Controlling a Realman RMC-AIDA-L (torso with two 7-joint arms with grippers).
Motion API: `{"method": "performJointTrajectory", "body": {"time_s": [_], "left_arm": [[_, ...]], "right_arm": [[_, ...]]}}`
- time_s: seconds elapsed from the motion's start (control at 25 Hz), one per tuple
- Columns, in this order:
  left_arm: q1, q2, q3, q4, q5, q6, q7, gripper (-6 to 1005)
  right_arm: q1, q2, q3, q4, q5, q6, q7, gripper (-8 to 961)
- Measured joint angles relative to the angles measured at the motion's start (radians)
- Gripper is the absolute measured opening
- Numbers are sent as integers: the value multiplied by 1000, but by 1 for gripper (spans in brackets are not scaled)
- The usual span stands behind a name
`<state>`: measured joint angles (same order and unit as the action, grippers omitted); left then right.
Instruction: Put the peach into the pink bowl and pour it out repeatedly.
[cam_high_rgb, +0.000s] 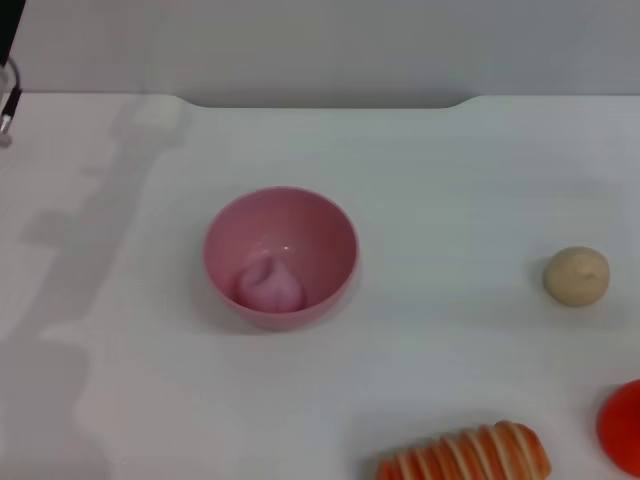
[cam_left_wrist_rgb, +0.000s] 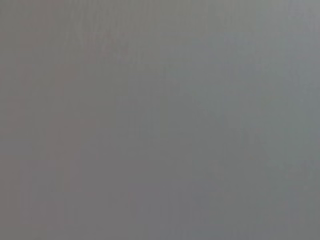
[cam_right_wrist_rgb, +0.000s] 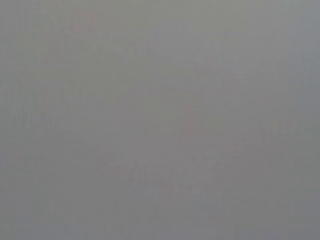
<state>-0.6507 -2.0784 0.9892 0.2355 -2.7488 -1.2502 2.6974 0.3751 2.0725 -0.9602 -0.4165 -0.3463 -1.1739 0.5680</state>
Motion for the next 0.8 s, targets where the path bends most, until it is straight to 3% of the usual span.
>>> {"method": "performJointTrajectory", "body": {"time_s": [0.32, 0.8], "left_arm": [[43, 2, -47, -64, -27, 28, 62, 632], [62, 2, -49, -103, -25, 44, 67, 632]], "right_arm": [[17, 1, 75, 53, 10, -6, -55, 585], [48, 2, 88, 82, 10, -8, -149, 585]]}}
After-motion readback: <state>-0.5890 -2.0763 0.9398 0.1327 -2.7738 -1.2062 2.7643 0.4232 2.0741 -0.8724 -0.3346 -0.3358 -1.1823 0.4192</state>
